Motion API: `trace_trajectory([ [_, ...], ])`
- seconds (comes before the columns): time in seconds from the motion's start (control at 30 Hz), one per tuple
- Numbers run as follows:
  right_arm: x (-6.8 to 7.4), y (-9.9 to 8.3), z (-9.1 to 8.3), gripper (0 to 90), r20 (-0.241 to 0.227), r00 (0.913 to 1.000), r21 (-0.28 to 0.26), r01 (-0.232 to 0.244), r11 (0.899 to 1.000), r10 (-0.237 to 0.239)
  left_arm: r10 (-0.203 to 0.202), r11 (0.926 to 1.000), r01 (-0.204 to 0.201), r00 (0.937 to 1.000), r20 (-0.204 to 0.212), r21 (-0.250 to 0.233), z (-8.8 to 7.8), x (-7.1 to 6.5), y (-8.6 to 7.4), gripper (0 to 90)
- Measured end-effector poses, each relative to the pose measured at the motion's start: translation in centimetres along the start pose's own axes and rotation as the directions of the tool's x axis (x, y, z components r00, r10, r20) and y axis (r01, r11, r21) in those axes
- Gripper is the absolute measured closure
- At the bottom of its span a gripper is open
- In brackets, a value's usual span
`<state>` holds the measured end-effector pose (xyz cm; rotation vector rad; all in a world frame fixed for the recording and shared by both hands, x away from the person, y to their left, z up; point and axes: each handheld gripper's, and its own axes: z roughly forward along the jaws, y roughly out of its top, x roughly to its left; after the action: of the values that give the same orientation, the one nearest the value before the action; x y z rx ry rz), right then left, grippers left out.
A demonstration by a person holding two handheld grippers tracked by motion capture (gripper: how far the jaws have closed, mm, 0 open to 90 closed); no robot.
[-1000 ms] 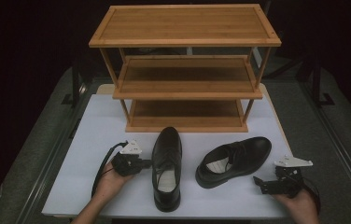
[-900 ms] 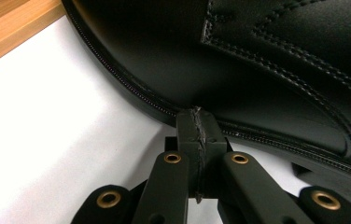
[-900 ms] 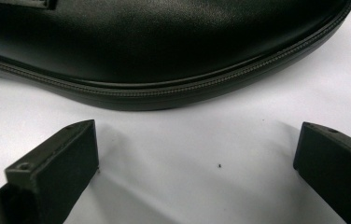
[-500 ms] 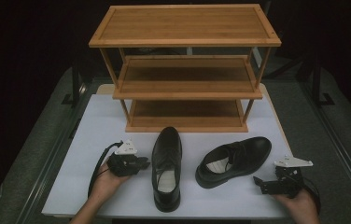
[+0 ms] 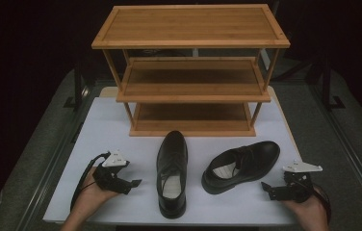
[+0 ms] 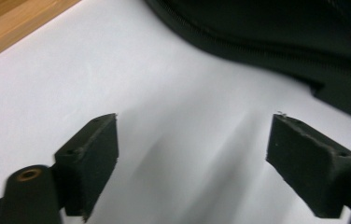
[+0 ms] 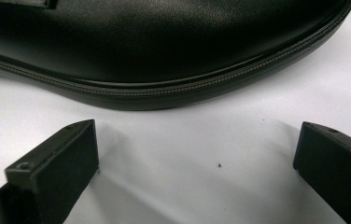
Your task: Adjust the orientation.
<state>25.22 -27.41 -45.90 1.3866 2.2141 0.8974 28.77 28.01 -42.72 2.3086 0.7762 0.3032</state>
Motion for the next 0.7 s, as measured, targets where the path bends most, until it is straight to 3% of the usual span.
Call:
trace_trajectory([
  [0.13,0.0,0.0,0.0,0.0,0.000,1.0000,0.001,0.000,1.000,0.000,-0.020,0.9998,0.020,0.9997,-0.012,0.005,-0.9,0.5,-1.4,6.9],
  [0.17,0.0,0.0,0.0,0.0,0.000,1.0000,0.003,0.000,1.000,0.000,-0.045,0.9988,0.045,0.9990,-0.009,0.021,-1.2,0.8,-2.2,0.6],
  [0.37,0.0,0.1,0.0,0.0,-0.001,1.0000,0.003,0.001,1.000,-0.001,-0.053,0.9978,0.053,0.9983,-0.025,0.040,-1.5,1.4,-4.2,0.0],
  [0.53,0.0,0.1,0.0,0.0,-0.002,1.0000,0.003,-0.001,1.000,0.001,-0.026,0.9994,0.025,0.9992,-0.029,-0.022,-1.5,1.3,-5.1,0.0],
  [0.6,0.0,0.1,0.0,0.0,-0.002,1.0000,0.003,0.000,1.000,0.000,-0.027,0.9994,0.026,0.9992,-0.029,-0.022,-1.5,1.3,-5.1,0.0],
  [0.7,0.0,0.0,-0.2,7.0,0.010,0.9999,-0.011,-0.012,1.000,0.012,-0.028,0.9993,0.027,0.9992,-0.029,-0.024,-1.4,1.3,-5.2,0.0],
])
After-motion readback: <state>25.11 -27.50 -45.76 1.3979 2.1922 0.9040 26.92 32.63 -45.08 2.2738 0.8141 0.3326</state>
